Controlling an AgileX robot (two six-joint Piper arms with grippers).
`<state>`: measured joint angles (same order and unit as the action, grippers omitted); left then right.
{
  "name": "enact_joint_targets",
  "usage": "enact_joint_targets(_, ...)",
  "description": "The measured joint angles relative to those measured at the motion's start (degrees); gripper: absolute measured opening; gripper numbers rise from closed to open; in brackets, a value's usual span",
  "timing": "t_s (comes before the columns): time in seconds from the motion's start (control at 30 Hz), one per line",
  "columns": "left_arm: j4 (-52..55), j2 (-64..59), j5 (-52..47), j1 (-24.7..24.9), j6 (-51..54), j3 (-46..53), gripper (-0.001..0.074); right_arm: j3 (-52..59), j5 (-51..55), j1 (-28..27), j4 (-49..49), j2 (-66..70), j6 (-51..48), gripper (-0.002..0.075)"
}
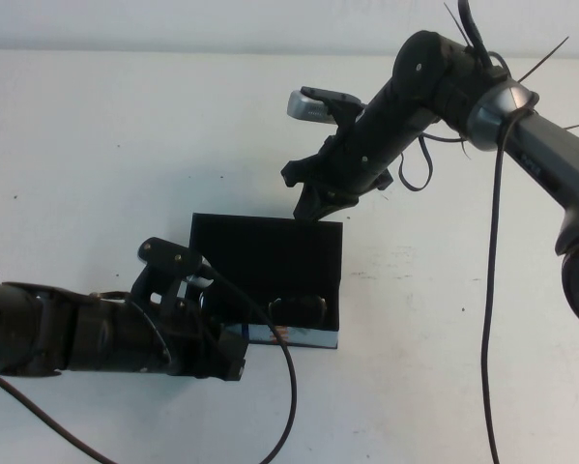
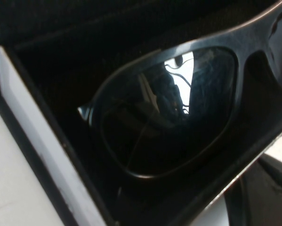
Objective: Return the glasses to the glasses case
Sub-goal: Close the glasses case
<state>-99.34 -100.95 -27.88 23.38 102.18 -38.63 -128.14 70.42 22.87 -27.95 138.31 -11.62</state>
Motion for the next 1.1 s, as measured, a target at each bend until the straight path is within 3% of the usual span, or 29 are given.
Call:
enact_joint_targets(0.33,0.0,0.0,0.5,0.0,0.0,-0.1,-0.0004,3.0,-0.2,0.2,-1.6,-2.9,0.0,-0.0008)
enact_joint_targets(0.83,0.0,0.3,1.8,0.1,0.5,-0.3,-0.0004,24.7,-0.3,3.9,-2.0,-18.8,-2.5,-0.0008)
enact_joint_targets(0.97,2.4,1.5,4.3,0.1,-2.3,-0.3,-0.0004,29.6,-0.3,5.6,-2.0,-21.6,-2.5,-0.0008)
enact_joint_targets(1.1,12.8,3.5,6.2,0.1,-12.8,-0.3,-0.0004,33.4,-0.3,7.6,-2.0,-21.9,-2.7,-0.0008)
